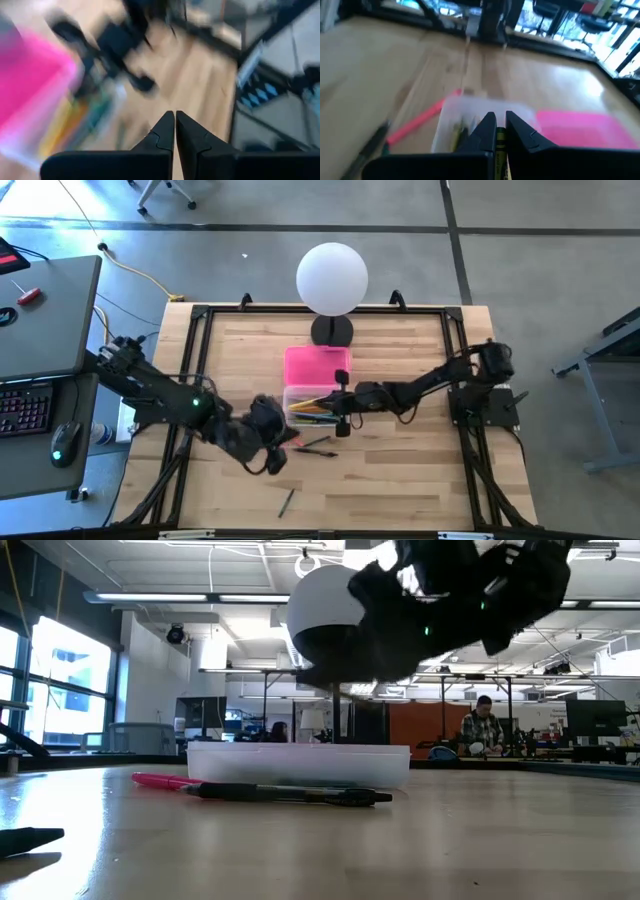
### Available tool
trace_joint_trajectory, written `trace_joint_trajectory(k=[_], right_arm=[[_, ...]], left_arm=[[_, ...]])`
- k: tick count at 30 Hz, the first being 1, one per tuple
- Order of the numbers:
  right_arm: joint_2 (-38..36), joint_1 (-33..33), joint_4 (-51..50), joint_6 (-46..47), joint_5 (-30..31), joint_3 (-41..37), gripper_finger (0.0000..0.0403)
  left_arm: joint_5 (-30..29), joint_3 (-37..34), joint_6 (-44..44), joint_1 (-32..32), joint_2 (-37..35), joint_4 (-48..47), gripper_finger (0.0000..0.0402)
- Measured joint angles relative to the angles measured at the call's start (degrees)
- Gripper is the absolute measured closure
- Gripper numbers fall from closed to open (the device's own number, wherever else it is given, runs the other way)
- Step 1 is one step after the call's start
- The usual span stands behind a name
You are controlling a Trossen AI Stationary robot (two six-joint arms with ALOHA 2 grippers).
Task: Pick & place school supplies into a supply box
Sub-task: Put the light green crayon into the pink supply box, then put the bottom green crayon into the pink supply box
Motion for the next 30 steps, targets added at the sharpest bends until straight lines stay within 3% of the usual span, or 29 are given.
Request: trace_joint_trajectory(k=[7, 13, 21, 30], right_arm=[[4.8, -0.4, 0.4, -0.2, 2.1, 0.0, 0.0383], [4.7, -0.4, 5.2, -3.3, 2.8, 0.0, 0.0343], [4.7, -0.3, 6.2, -0.4, 2.8, 0.0, 0.0321], [4.7, 0.7, 5.2, 1.5, 2.6, 0.1, 0.0320]], left_arm=[[17.7, -0.1, -23.4, -4.7, 8.9, -6.3, 0.0355], [29.6, 0.0, -34.7, -6.8, 17.9, -5.5, 0.0355], [30.5, 0.0, -35.5, -7.3, 26.4, 1.1, 0.0355], [27.3, 0.0, -42.8, -7.3, 29.1, 4.3, 0.0355]])
